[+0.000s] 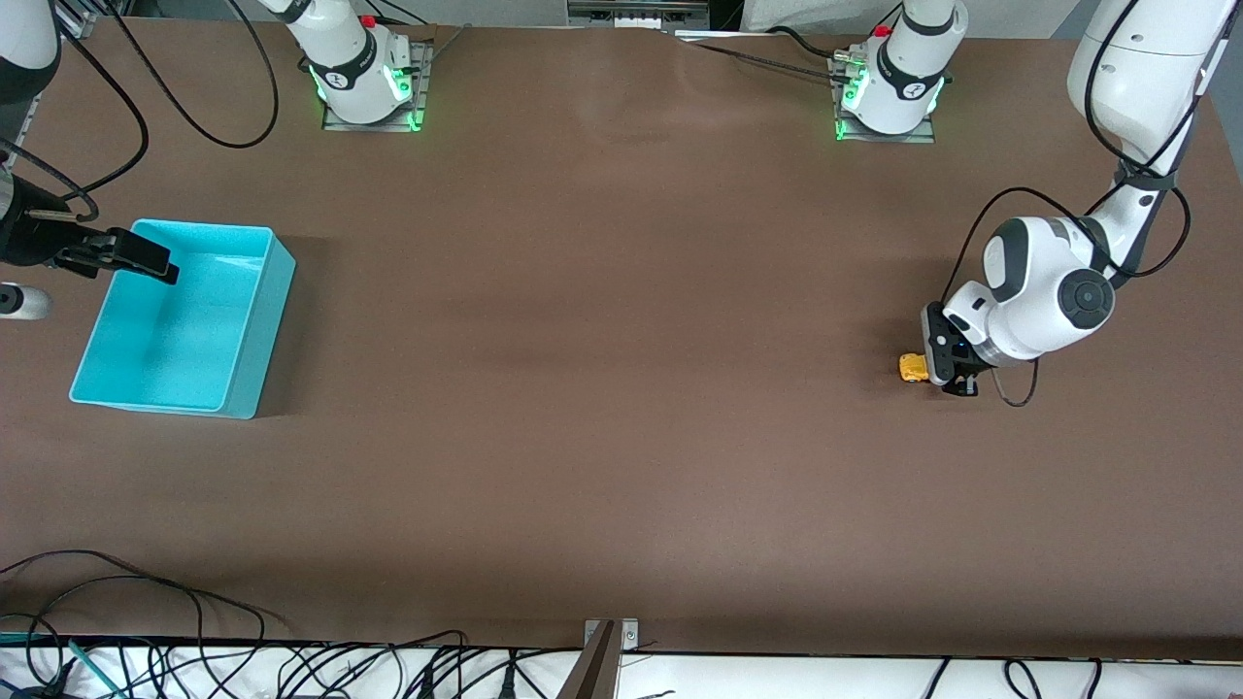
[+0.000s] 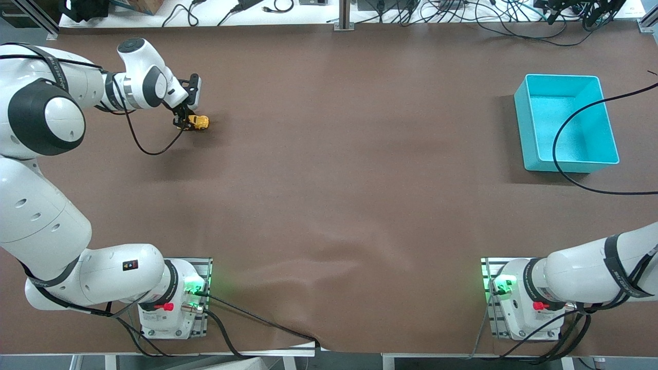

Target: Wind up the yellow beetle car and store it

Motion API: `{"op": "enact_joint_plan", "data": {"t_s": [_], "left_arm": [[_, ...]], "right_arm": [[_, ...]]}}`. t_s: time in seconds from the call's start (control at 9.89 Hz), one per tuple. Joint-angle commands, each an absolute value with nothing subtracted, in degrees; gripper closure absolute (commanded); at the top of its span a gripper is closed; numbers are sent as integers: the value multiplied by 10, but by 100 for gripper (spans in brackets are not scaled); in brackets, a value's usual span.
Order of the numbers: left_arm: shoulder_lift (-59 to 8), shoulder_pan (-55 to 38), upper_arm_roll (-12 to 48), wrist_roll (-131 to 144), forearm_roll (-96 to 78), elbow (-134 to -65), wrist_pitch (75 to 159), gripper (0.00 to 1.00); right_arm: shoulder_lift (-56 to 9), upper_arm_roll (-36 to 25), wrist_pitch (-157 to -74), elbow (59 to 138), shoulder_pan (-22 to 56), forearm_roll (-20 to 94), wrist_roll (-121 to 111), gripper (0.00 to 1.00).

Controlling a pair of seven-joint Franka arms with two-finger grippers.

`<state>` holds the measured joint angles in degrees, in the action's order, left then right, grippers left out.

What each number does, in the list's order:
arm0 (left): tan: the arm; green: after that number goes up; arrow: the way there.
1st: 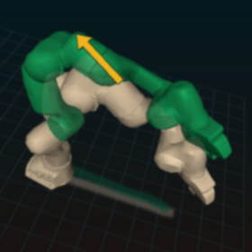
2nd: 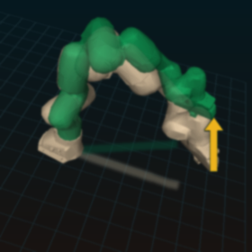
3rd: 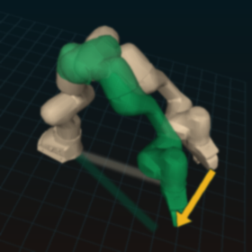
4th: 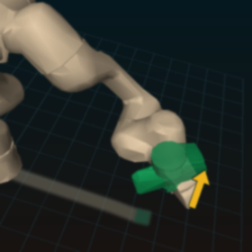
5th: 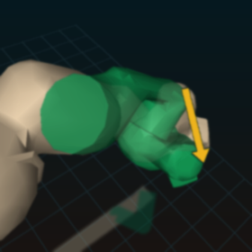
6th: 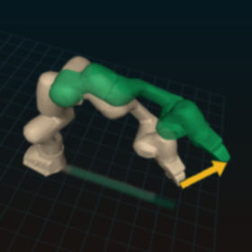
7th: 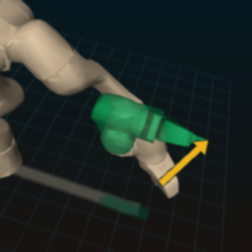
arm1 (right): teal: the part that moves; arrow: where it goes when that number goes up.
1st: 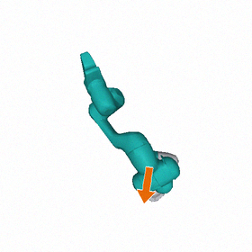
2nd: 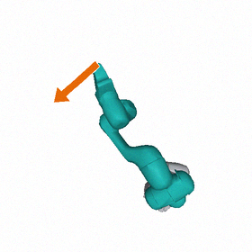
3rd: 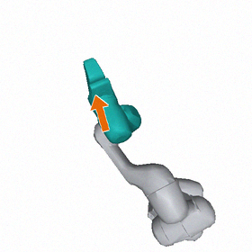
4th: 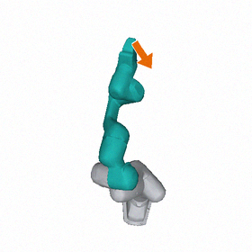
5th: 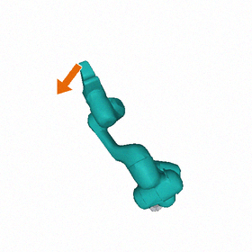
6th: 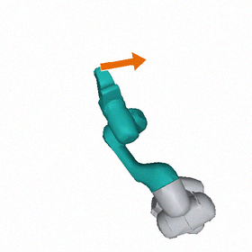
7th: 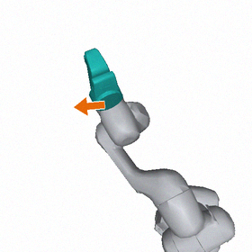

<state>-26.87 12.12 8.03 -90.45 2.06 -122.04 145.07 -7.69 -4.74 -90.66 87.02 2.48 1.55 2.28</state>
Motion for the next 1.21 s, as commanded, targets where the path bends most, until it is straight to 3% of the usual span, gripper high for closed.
{"op": "enact_joint_plan", "data": {"t_s": [0.0,0.3,0.61,1.11], "left_arm": [[-311,167,76,-967,39,-1184,1437,94],[-344,235,76,-1067,39,-1135,1437,94],[-347,289,76,-1114,39,-1128,1437,94],[-347,294,76,-1142,43,-1121,1435,94]], "right_arm": [[-73,-52,-899,865,24,23,19,0],[-73,-51,-904,862,25,25,19,0],[-72,-48,-898,864,25,22,22,0],[-74,-47,-900,864,29,-5,28,0]]}}
